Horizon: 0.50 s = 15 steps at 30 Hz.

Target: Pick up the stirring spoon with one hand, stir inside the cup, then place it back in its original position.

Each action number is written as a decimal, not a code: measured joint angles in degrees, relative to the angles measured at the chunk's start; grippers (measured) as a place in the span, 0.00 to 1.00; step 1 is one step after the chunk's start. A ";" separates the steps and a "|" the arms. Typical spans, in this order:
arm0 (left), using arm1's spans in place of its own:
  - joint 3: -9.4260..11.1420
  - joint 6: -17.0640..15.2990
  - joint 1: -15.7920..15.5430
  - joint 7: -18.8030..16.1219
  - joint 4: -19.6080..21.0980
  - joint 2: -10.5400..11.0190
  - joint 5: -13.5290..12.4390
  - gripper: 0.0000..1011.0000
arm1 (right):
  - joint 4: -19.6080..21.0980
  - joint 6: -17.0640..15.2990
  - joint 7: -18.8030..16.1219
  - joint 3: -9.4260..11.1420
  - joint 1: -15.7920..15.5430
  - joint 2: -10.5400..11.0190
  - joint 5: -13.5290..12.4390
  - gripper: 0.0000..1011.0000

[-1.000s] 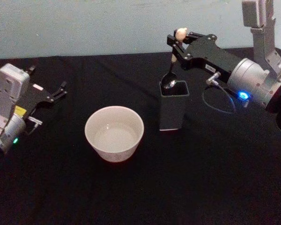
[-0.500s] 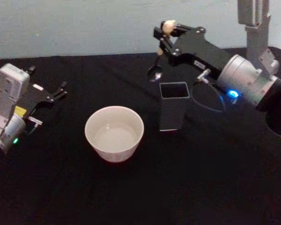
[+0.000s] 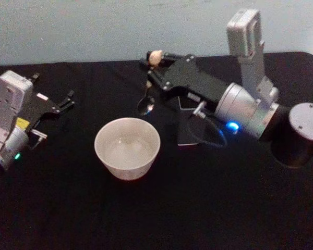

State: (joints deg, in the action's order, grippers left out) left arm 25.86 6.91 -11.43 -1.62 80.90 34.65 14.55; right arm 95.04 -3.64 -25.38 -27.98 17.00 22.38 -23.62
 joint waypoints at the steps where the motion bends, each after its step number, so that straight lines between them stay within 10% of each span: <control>1: 0.00 0.00 0.00 0.00 0.00 0.00 0.00 0.99 | -0.18 0.30 -0.19 -0.22 -0.13 -0.10 0.08 0.17; 15: 0.00 0.00 0.00 0.00 0.00 0.00 0.00 0.99 | -2.57 6.04 -3.63 -2.65 -2.77 -0.66 0.59 0.17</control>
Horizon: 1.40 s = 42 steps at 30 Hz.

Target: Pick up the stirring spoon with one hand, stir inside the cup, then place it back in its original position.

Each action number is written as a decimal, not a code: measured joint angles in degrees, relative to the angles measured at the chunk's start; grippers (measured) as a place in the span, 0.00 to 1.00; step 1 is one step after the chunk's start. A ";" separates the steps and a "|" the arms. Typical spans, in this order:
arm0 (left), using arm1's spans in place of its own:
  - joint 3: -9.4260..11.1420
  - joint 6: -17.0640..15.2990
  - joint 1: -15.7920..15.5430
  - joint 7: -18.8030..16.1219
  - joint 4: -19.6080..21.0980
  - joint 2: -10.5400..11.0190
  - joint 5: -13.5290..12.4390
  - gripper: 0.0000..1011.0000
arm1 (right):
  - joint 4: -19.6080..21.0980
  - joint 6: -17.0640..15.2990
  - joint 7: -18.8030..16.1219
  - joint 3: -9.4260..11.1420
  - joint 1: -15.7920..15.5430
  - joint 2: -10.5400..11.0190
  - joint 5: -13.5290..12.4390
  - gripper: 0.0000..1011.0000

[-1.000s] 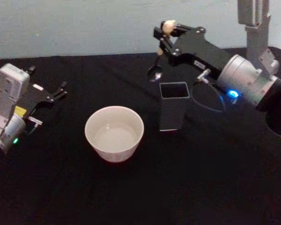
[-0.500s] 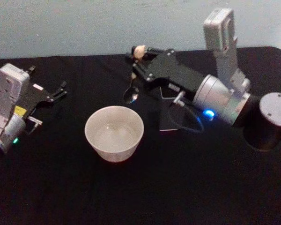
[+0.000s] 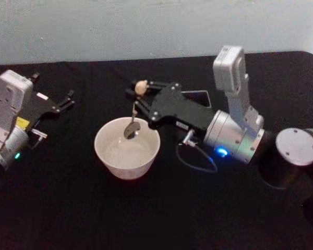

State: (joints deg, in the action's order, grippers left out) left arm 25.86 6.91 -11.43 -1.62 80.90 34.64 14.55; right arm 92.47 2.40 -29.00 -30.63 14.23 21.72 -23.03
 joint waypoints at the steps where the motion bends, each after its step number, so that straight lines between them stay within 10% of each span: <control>1: 0.00 0.00 0.00 0.00 0.00 0.00 0.00 0.99 | -0.26 0.53 -0.13 -0.13 -0.13 -0.06 0.18 0.17; 14: 0.00 0.00 0.00 0.00 0.00 0.00 0.00 0.99 | -4.99 7.36 -0.32 -1.57 -1.41 -2.10 5.52 0.17; 42: 0.00 0.00 0.00 0.00 0.00 0.00 0.00 0.99 | -9.39 8.85 0.50 -0.04 -1.11 -4.85 9.14 0.17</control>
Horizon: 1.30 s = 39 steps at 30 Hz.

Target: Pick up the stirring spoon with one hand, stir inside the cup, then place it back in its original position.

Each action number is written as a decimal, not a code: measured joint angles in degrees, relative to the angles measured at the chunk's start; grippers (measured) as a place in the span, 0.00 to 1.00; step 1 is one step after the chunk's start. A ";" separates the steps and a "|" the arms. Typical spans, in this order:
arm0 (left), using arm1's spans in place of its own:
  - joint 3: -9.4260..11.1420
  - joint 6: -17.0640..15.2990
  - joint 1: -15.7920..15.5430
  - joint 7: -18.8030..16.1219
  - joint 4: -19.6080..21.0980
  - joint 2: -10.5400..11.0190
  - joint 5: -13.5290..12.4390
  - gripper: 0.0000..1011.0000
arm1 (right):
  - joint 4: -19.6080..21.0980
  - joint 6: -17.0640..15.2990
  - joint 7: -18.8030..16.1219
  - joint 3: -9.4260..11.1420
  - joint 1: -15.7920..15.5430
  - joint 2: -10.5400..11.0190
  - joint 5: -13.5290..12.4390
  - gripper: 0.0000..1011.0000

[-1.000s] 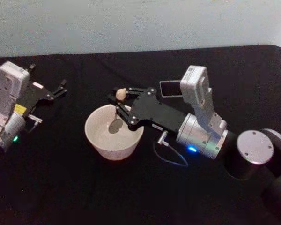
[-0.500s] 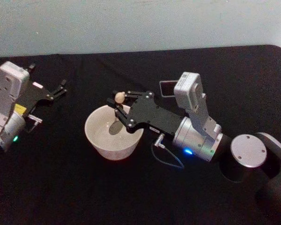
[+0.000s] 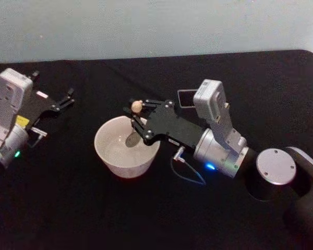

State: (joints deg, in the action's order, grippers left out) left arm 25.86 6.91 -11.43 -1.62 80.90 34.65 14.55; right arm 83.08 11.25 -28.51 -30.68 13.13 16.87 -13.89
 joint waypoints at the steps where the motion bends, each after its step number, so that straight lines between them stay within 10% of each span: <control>1: 0.00 0.00 0.00 0.00 0.00 0.00 0.00 0.99 | 0.03 -0.01 0.00 0.13 -0.07 0.08 0.04 0.17; 39: 0.00 0.00 0.00 0.00 0.00 0.00 0.00 0.99 | 4.98 -2.65 -3.13 -1.18 -3.39 3.17 -2.14 0.17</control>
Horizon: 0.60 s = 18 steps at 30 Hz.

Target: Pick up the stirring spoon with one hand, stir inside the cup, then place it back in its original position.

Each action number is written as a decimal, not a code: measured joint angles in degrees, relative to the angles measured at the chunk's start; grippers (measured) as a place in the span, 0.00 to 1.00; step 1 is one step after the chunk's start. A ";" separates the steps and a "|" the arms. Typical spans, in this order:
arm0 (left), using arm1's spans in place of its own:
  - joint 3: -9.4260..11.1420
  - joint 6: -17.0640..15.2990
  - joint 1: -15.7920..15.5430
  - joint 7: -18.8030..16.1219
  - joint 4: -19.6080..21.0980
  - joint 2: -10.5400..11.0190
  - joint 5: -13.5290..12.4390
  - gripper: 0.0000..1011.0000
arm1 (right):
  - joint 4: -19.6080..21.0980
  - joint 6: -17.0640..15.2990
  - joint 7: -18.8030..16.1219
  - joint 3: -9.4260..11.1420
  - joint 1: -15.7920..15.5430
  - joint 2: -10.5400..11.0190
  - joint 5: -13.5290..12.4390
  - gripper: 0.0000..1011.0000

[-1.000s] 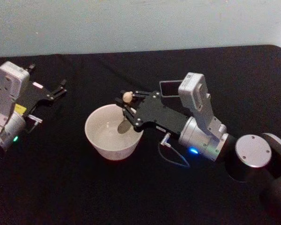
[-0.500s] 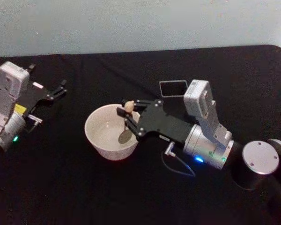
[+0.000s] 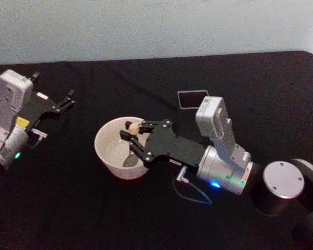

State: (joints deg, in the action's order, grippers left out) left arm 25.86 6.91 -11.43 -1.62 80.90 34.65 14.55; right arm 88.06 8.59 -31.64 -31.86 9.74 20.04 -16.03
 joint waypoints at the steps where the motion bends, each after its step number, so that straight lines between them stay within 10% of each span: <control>1: 0.00 0.00 0.00 0.00 0.00 0.00 0.00 0.99 | -0.23 0.03 -0.02 -0.18 0.21 -0.20 -0.01 0.17; 18: 0.00 0.00 0.00 0.00 0.00 0.00 0.00 0.99 | -4.41 0.14 1.79 -0.77 3.26 -3.57 0.52 0.17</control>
State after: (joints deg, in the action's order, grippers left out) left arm 25.86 6.91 -11.43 -1.62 80.90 34.64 14.55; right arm 83.65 8.73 -29.84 -32.63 13.00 16.47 -15.51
